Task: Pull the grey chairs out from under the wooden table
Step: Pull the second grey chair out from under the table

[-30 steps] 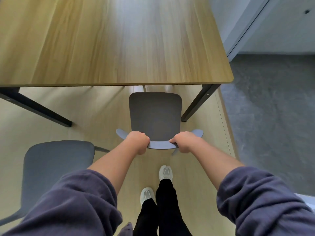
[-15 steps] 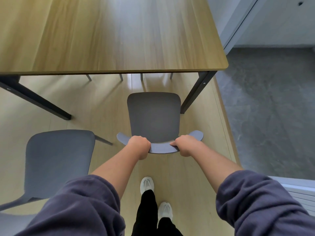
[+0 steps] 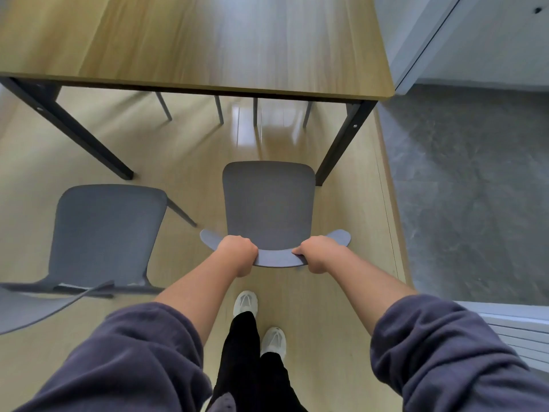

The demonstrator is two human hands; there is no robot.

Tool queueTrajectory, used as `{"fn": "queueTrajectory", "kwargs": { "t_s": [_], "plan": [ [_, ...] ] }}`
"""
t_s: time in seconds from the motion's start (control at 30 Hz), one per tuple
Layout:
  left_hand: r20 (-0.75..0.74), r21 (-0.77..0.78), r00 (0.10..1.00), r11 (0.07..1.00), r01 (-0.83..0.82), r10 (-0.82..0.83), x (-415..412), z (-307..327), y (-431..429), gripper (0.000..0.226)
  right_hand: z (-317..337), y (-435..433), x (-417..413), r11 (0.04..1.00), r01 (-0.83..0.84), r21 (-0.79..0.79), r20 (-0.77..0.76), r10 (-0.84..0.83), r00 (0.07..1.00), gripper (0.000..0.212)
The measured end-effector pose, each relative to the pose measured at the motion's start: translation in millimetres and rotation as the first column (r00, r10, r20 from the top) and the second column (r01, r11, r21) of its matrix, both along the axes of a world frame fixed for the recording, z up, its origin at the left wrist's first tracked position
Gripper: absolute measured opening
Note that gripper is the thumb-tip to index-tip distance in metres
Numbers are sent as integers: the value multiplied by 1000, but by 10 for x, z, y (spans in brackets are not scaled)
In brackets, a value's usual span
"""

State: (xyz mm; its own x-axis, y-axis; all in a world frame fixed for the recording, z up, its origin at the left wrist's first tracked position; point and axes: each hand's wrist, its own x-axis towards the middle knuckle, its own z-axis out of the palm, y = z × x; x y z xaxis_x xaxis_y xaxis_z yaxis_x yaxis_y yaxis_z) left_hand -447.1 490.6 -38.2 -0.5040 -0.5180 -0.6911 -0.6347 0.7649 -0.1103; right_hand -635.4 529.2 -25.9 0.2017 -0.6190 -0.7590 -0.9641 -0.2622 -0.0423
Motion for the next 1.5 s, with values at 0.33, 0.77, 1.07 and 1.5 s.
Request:
{"fn": "queueTrajectory", "kwargs": {
  "t_s": [0.33,0.77,1.07,1.5],
  "plan": [
    [-6,10,1000,1000,-15,15,152,-21,612,31,16,616,158,1000,-2,9,-11,2,1000,23],
    [11,66,999,997,32,-33,548,7,1321,32,-29,1457,594,996,84,20,-22,-83,996,24],
    [15,78,1000,997,17,-18,576,18,1438,33,-6,1562,618,991,120,53,-25,-118,993,25],
    [105,299,971,924,-238,216,-192,508,740,73,368,1144,-196,950,240,198,117,-266,957,65]
  ]
}}
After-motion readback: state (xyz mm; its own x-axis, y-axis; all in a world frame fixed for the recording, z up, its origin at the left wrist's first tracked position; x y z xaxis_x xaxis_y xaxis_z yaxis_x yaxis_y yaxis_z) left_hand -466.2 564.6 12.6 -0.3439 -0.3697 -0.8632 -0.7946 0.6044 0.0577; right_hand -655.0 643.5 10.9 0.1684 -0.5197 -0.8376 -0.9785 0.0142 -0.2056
